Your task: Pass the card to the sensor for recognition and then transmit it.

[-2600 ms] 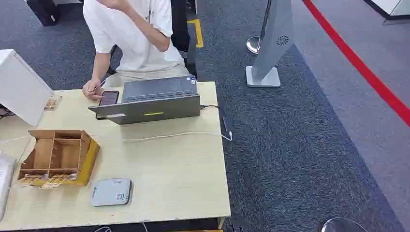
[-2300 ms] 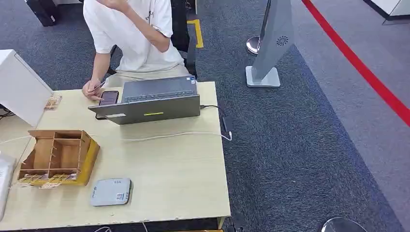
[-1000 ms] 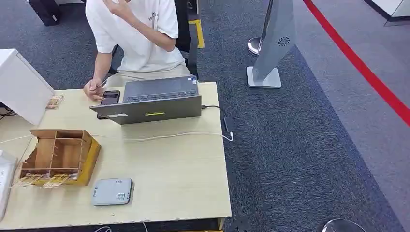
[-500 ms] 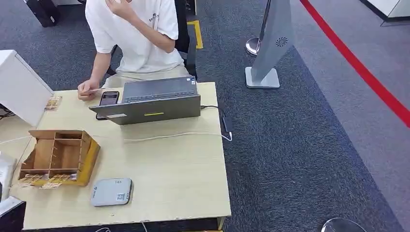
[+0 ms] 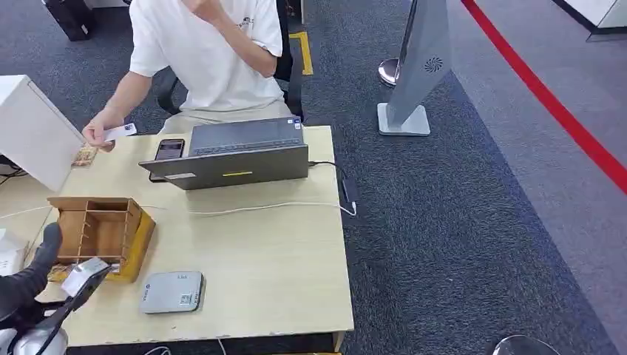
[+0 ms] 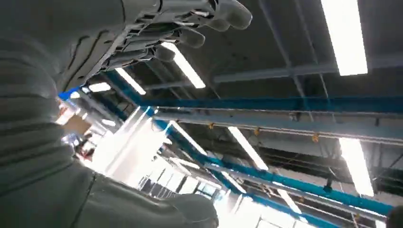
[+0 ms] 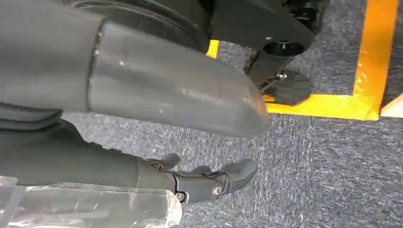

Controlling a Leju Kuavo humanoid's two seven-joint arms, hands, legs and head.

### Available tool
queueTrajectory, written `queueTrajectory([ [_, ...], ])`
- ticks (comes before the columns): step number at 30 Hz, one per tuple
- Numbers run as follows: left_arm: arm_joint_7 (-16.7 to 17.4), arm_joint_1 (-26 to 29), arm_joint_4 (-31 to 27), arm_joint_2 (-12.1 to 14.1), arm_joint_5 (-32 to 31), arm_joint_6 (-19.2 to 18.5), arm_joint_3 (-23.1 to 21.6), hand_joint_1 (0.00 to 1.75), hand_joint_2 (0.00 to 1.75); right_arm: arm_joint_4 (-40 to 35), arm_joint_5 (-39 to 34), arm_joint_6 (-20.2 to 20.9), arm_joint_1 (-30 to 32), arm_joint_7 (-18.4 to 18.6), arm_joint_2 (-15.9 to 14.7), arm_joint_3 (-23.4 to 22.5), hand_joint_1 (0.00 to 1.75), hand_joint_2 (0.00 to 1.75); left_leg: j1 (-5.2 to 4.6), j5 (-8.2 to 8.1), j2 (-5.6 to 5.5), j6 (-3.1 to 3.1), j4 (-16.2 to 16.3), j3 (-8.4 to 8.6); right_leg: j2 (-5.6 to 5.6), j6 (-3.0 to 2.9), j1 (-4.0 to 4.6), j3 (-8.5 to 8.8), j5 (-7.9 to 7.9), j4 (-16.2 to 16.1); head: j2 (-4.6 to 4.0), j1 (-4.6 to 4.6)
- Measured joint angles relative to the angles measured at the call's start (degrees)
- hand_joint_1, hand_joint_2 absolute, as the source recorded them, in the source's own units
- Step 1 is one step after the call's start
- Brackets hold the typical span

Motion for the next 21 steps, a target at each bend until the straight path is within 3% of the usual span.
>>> queueTrajectory([
  [2,0.1,-2.9,2.8,0.3,-2.5,0.0,0.6,0.00,1.75,0.0,0.4,0.4,0.1,0.5,-0.1,0.3,0.00,0.00,-0.01,0.01,0.04,-0.01,0.0,0.02,0.03,-0.01,0.00,0.00,0.01,0.0,0.00,-0.02],
  [3,0.1,-3.9,4.0,0.5,-3.3,0.0,0.8,0.00,1.75,0.1,0.5,0.5,0.1,0.7,-0.1,0.3,0.00,1.75,-0.01,0.03,0.04,-0.03,0.0,0.03,0.03,-0.01,0.00,0.00,0.02,0.0,0.00,-0.04],
  [6,0.8,-5.9,6.9,0.8,-5.5,0.0,1.3,0.00,1.75,0.1,-0.2,0.5,0.0,1.2,-0.2,0.3,0.00,1.75,-0.02,0.03,0.03,-0.03,0.0,0.02,0.03,0.00,-0.01,0.00,0.01,0.0,0.00,-0.04],
  [7,2.8,-6.0,7.6,0.9,-6.4,0.0,1.3,0.00,1.75,0.2,-0.8,0.5,0.0,1.4,-0.2,0.3,0.00,1.75,-0.02,0.02,0.03,-0.03,0.0,0.03,0.05,0.00,-0.01,-0.01,0.01,0.0,0.00,-0.02],
  [11,16.1,-5.9,8.9,3.9,-8.4,-2.9,-1.8,0.00,1.75,0.2,-2.3,0.2,0.1,1.4,-0.3,-0.5,0.00,1.75,-0.02,-0.01,0.11,0.00,0.0,-0.06,0.15,0.00,-0.01,-0.17,0.00,0.0,0.00,-0.07],
  [12,17.5,-5.9,9.1,4.6,-8.7,-3.6,-2.5,0.00,1.75,0.2,-2.4,0.2,0.1,1.4,-0.3,-0.7,0.00,1.75,-0.02,-0.01,0.10,0.00,0.0,-0.06,0.15,0.00,-0.01,-0.18,-0.01,0.0,0.00,-0.05],
  [16,20.3,-6.1,9.9,7.1,-8.8,-4.8,-5.8,0.00,1.75,0.2,-2.7,0.0,0.1,1.4,-0.3,-1.6,0.00,1.75,-0.01,-0.01,0.12,0.00,0.0,-0.08,0.16,0.01,0.00,-0.19,-0.02,0.0,0.00,-0.07],
  [21,21.7,-6.2,10.1,8.0,-8.9,-5.2,-8.1,0.00,1.75,0.2,-2.7,0.0,0.1,1.4,-0.3,-2.0,0.00,1.75,-0.03,-0.01,0.13,0.00,0.0,-0.08,0.16,0.01,-0.01,-0.18,-0.02,0.0,0.00,-0.04],
])
